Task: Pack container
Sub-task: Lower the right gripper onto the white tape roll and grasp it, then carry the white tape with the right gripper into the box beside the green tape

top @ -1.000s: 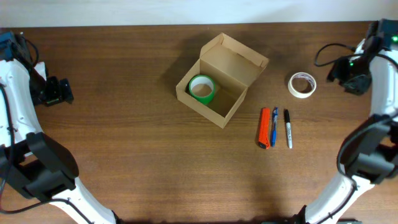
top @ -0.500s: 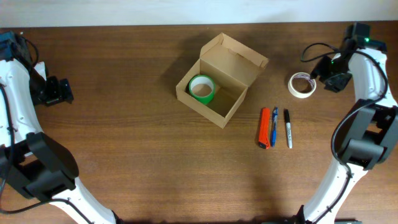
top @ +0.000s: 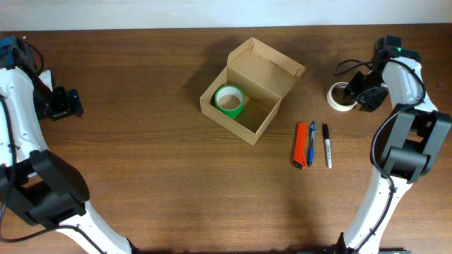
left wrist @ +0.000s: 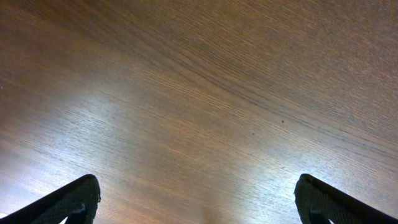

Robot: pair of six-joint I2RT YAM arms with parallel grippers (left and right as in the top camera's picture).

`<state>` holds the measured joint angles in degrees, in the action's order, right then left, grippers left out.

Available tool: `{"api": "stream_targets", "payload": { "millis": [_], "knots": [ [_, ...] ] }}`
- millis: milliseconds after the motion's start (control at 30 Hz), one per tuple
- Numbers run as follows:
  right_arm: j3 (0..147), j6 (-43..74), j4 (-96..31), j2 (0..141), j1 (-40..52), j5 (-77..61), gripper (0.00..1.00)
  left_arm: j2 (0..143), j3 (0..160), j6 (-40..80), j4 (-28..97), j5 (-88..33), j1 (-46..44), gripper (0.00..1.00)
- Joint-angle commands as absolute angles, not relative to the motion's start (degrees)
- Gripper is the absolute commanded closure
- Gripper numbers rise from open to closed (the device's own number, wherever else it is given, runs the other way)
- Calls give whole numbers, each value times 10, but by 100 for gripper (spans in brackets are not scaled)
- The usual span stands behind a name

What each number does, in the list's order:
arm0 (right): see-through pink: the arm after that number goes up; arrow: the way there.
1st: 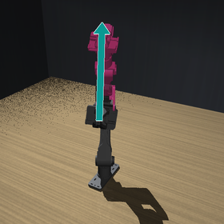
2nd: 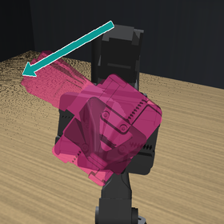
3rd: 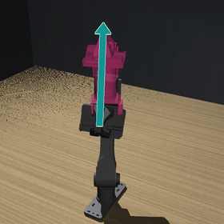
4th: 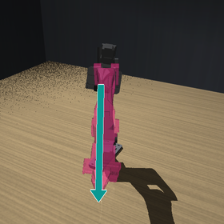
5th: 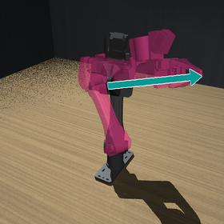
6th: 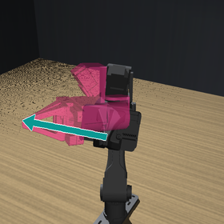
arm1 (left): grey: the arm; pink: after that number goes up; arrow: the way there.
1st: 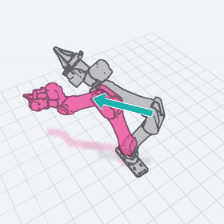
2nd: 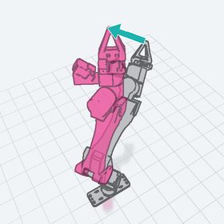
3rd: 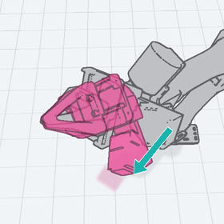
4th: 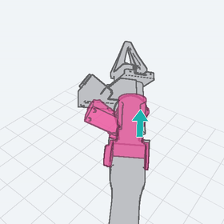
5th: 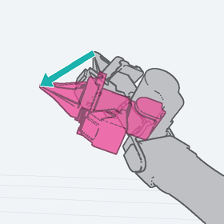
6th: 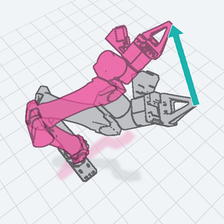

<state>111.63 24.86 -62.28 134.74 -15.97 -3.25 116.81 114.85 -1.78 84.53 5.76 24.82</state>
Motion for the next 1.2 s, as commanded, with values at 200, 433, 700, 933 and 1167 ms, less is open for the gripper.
{"api": "stream_targets", "payload": {
  "millis": [200,433,700,933,1167],
  "knots": [
    [1117,267,-623,1382,-158,-10,70,1173,1144,-27,844,52,249,0],
    [1119,267,-622,1382,-158,-23,96,1173,1144,-27,844,52,249,0],
    [1182,155,-624,1327,-150,-70,96,1173,1144,-27,844,52,249,0],
    [1359,108,-692,1236,-120,-73,96,1173,1144,-27,844,52,249,0],
    [1535,2,-823,1199,-26,-61,96,1173,1144,-27,844,52,249,0]
  ]
}}
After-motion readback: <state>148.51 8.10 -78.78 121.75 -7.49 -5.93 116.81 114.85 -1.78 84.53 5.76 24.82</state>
